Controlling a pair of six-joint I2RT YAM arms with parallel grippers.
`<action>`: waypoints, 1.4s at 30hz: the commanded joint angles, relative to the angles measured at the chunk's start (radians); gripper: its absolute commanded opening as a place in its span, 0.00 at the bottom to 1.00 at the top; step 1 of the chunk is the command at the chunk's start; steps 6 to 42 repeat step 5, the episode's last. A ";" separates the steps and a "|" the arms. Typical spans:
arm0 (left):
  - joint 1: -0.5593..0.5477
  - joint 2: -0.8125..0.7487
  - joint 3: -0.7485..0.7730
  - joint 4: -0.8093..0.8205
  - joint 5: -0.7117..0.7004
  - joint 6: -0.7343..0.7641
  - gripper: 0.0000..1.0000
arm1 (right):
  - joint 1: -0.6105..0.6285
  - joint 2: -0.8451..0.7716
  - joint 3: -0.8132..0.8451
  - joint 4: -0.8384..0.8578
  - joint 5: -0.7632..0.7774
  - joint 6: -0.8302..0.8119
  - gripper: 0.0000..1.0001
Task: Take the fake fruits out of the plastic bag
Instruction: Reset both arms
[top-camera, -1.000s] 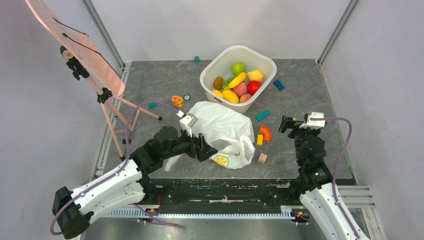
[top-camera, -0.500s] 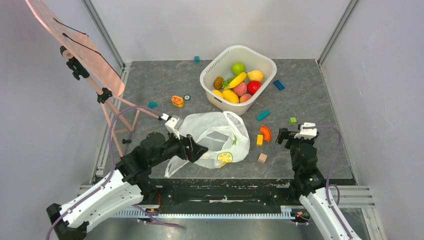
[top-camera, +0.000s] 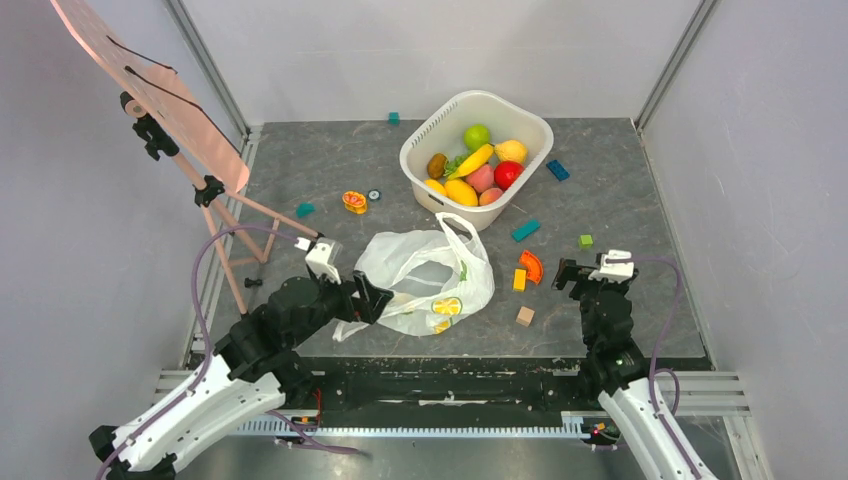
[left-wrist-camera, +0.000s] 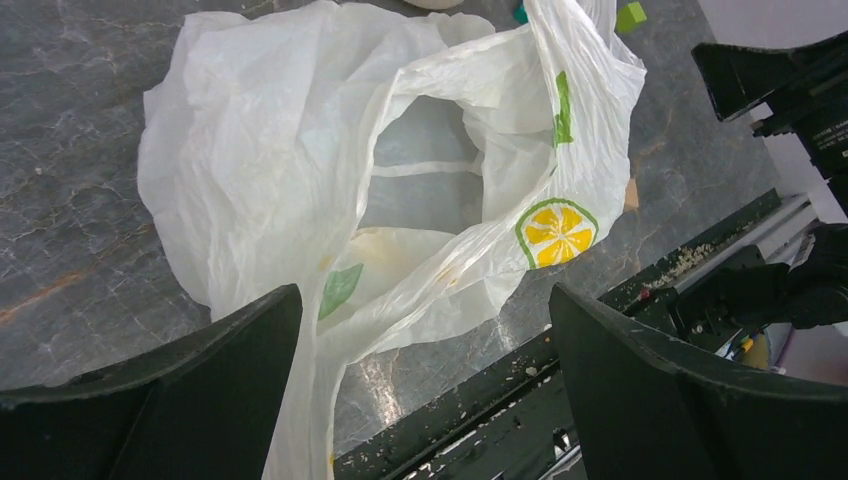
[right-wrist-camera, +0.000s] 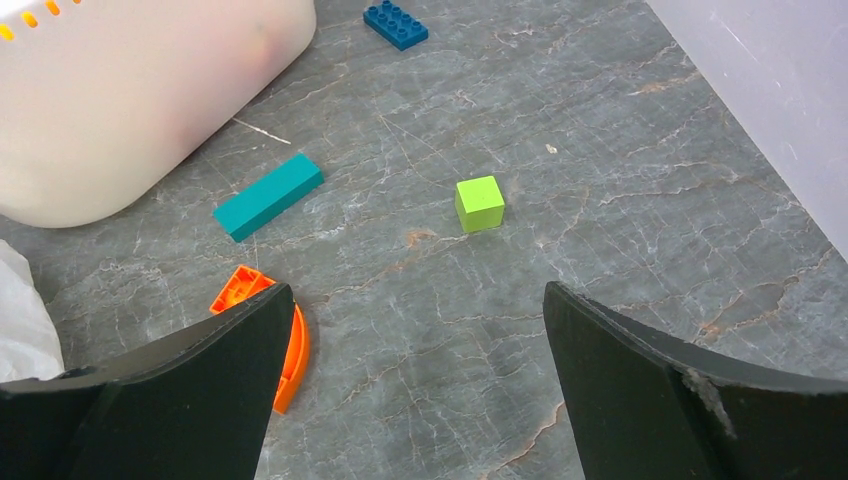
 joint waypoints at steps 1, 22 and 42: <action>-0.002 -0.053 -0.011 -0.020 -0.061 -0.044 1.00 | -0.001 -0.032 -0.013 0.035 0.020 -0.005 0.98; -0.002 -0.053 -0.010 -0.032 -0.087 -0.060 1.00 | -0.001 -0.037 -0.018 0.035 0.020 -0.002 0.98; -0.002 -0.053 -0.010 -0.032 -0.087 -0.060 1.00 | -0.001 -0.037 -0.018 0.035 0.020 -0.002 0.98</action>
